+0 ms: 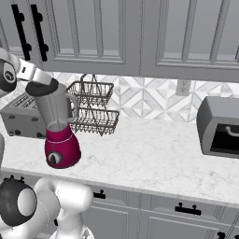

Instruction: Close the lid blender by securely placing the lid on top.

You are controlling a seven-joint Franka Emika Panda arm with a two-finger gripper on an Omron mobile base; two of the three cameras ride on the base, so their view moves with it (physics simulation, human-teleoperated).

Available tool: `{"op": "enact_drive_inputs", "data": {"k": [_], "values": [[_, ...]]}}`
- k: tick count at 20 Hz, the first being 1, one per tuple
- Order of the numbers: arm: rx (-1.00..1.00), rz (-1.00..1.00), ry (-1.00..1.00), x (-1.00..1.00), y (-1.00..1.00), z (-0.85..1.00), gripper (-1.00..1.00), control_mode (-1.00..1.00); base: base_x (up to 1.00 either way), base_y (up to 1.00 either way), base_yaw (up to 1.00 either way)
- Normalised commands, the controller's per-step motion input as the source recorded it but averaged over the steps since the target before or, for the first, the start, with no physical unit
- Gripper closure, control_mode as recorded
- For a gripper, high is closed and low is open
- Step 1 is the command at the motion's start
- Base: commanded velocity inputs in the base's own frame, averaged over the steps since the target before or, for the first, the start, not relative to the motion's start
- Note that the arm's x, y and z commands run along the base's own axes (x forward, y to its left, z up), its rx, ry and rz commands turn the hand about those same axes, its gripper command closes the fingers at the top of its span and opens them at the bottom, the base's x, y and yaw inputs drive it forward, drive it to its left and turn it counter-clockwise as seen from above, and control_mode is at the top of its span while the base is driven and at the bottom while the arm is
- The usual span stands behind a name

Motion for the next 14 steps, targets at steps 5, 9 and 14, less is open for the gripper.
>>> {"op": "enact_drive_inputs", "data": {"k": [5,9,14], "values": [[0.0,-0.04,0.0,0.08,0.0,-0.13,1.0,-1.0,0.0,0.0,0.0],[0.0,-0.04,0.0,0.23,0.0,-0.02,1.0,-1.0,0.0,0.0,0.0],[0.0,-0.03,0.0,0.31,0.0,0.0,1.0,-1.0,0.0,0.0,0.0]]}}
